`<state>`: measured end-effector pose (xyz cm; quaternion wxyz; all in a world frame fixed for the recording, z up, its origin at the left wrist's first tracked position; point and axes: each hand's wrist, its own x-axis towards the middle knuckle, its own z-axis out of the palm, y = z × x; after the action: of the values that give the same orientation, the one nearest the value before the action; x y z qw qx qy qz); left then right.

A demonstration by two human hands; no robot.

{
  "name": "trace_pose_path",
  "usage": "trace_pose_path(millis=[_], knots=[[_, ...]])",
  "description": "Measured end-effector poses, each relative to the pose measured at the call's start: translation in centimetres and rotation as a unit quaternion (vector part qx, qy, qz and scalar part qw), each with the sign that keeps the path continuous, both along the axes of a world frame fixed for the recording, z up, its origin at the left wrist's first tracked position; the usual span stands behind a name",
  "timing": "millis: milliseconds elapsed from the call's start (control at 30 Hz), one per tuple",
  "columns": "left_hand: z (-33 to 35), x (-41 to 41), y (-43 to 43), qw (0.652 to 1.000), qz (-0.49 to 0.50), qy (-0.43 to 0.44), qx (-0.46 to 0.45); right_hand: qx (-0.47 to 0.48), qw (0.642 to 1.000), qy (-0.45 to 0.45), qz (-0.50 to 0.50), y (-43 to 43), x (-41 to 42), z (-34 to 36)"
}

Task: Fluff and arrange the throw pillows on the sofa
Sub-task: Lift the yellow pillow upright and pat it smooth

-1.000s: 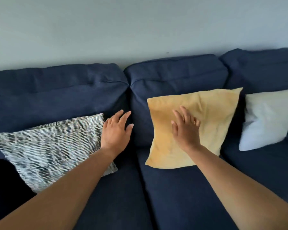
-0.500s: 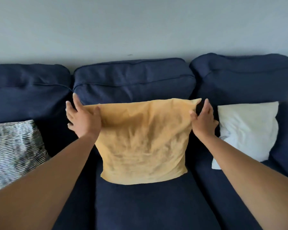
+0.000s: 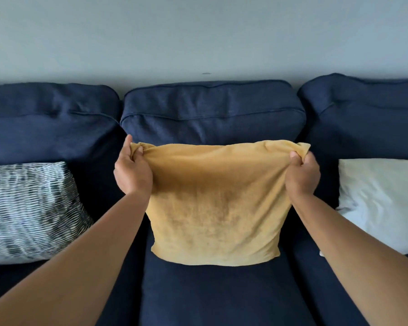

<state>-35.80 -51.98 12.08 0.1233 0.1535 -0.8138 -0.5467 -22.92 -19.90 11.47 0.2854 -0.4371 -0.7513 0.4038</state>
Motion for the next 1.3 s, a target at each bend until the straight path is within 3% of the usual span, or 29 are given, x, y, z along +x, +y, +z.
trace_pose_path(millis=[133,233,333,400,500,633,767,867,967,1033,1100,1233,1300], knots=[[-0.1,-0.3,1.0,1.000,-0.012,0.002,0.012,0.036,0.995,-0.089,-0.006,0.6,0.1,0.1],[1.1,0.3,1.7,0.988,-0.013,0.067,-0.139,0.146,0.988,-0.058,0.001,-0.2,0.0,1.0],[0.9,2.7,3.6,0.926,-0.121,0.196,-0.298,0.306,0.945,-0.052,0.106,-3.2,-0.1,1.4],[-0.6,5.2,5.4,0.882,-0.226,0.251,-0.329,0.373,0.901,-0.033,0.219,-6.2,-0.4,0.5],[-3.6,8.1,6.8,0.859,-0.302,0.240,-0.336,0.417,0.841,-0.052,0.340,-9.4,-0.5,-2.2],[-6.8,7.4,6.2,0.815,-0.328,0.204,-0.432,0.478,0.780,-0.164,0.369,-6.4,-0.5,-6.0],[-7.8,4.2,6.6,0.777,-0.312,0.161,-0.522,0.457,0.795,-0.251,0.309,0.8,-1.5,-7.0],[-7.6,3.5,7.5,0.807,-0.264,0.129,-0.512,0.392,0.833,-0.280,0.271,4.0,-1.3,-6.5],[-7.2,5.1,8.7,0.855,-0.208,0.125,-0.458,0.395,0.864,-0.198,0.243,2.7,-0.3,-5.5],[-7.1,6.6,8.7,0.868,-0.195,0.148,-0.432,0.425,0.855,-0.122,0.272,0.2,0.4,-5.0],[-7.5,7.9,8.3,0.868,-0.192,0.174,-0.425,0.454,0.822,-0.076,0.337,-2.9,1.1,-5.6],[-9.2,9.3,7.3,0.843,-0.212,0.173,-0.463,0.555,0.696,-0.089,0.447,-5.2,2.3,-9.5],[-9.9,8.7,6.5,0.829,-0.217,0.153,-0.492,0.584,0.673,-0.114,0.440,-3.0,1.7,-11.1]])
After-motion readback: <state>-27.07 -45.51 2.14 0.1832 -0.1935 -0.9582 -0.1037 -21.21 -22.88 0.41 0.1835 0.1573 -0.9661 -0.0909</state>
